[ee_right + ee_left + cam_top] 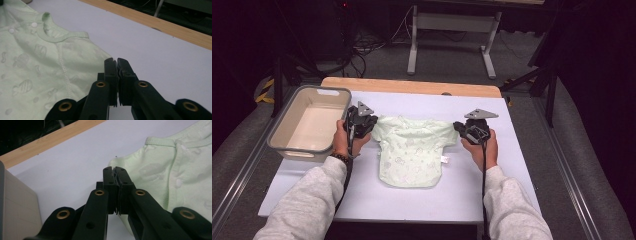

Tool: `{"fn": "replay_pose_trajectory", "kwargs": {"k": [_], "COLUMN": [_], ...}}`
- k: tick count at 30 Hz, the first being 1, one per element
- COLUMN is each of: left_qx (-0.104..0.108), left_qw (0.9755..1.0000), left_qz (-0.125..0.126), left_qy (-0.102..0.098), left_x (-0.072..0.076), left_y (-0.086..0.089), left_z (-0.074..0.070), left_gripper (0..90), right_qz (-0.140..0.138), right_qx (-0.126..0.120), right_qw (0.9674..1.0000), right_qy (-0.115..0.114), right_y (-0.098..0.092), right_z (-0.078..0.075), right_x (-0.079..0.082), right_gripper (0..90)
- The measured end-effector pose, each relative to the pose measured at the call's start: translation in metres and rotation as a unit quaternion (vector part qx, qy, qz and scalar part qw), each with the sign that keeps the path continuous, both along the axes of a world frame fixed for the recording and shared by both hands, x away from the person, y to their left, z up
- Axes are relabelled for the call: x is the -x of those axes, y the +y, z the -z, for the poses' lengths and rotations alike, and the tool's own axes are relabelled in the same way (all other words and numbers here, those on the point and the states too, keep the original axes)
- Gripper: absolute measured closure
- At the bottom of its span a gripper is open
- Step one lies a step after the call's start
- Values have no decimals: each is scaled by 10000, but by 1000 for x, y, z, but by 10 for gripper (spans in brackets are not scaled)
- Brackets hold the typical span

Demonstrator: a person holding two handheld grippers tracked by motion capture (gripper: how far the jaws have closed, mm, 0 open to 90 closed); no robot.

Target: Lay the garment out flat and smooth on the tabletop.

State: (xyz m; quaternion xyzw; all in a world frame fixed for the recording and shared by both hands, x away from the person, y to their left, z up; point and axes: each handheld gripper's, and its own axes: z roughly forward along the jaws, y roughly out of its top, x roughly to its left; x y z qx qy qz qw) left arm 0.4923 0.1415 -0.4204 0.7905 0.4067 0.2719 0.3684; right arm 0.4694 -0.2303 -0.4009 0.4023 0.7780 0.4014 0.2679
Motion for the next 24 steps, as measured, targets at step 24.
{"fn": "replay_pose_trajectory", "kwargs": {"k": [24], "left_qx": [-568], "left_qw": [9957], "left_qz": [-704], "left_qy": [214], "left_x": [-51], "left_y": [-17], "left_z": [9], "left_gripper": [856], "right_qz": [425], "right_qx": [273], "right_qw": [9987], "right_qy": [6], "right_y": [18], "right_z": [23], "right_x": [-42], "right_gripper": [847]}}
